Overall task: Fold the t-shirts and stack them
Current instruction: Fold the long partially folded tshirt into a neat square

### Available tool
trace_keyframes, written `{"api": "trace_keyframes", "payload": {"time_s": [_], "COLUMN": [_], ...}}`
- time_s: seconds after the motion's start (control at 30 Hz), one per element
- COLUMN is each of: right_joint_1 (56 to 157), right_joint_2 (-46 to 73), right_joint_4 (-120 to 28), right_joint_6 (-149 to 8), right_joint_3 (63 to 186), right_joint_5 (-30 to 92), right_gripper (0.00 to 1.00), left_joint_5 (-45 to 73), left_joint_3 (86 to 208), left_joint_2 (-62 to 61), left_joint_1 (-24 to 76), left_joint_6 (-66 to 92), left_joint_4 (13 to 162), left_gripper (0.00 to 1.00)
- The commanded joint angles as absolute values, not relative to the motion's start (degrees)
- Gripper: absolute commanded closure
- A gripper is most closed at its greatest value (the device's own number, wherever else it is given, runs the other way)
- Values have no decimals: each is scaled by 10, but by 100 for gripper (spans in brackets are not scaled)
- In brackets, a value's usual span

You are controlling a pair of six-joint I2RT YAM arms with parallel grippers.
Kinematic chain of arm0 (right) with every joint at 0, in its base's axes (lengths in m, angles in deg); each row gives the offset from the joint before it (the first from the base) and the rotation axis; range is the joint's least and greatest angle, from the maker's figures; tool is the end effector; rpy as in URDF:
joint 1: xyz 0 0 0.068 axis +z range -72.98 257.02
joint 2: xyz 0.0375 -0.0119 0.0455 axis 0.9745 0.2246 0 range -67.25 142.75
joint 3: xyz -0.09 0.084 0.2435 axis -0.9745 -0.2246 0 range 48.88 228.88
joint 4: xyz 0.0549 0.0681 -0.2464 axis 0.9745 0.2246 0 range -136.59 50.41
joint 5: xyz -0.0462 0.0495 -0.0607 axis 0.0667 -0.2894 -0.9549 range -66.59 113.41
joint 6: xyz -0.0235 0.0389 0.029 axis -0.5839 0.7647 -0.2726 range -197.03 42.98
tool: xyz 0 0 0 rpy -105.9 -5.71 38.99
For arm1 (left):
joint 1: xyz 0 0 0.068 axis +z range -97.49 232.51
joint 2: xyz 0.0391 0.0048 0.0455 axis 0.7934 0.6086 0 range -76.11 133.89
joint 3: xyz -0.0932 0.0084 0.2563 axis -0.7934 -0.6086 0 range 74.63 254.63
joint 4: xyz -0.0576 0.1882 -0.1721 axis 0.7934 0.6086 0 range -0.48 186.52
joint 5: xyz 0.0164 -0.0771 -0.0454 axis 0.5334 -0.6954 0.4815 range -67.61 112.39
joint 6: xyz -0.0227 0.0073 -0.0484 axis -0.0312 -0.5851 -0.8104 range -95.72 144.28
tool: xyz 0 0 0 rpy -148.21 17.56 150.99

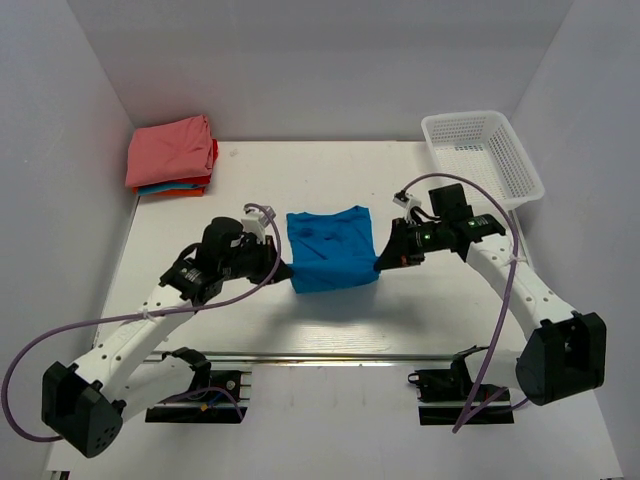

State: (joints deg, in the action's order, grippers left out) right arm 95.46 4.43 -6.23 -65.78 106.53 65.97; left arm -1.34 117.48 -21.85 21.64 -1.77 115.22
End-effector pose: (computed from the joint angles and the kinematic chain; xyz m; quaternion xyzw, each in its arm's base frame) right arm 0.2274 0.1011 0.2815 -0.1664 0.8785 0.4070 0.1869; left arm 0.1668 -0.1164 0.2738 0.1283 0.8716 -0.3695 0.2955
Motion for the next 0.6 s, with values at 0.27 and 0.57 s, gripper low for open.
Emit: {"api": "trace_keyframes", "payload": {"time_s": [0.27,0.57], "right_joint_1": [942,922], "right_joint_2": [123,251], "right_joint_4": [-232,-233], "right_joint_6": [-602,-602], "right_joint_3": [1154,1251], "right_joint_5": [623,667], "right_gripper": [100,100], "left_joint_5": [123,182], "left_joint_3": [1283,1327], "left_joint_2": [-120,-19], "left_joint_1": [224,235], "left_joint_6": [1,9], "left_joint_4": [1074,1045], "left_gripper": [100,100]}}
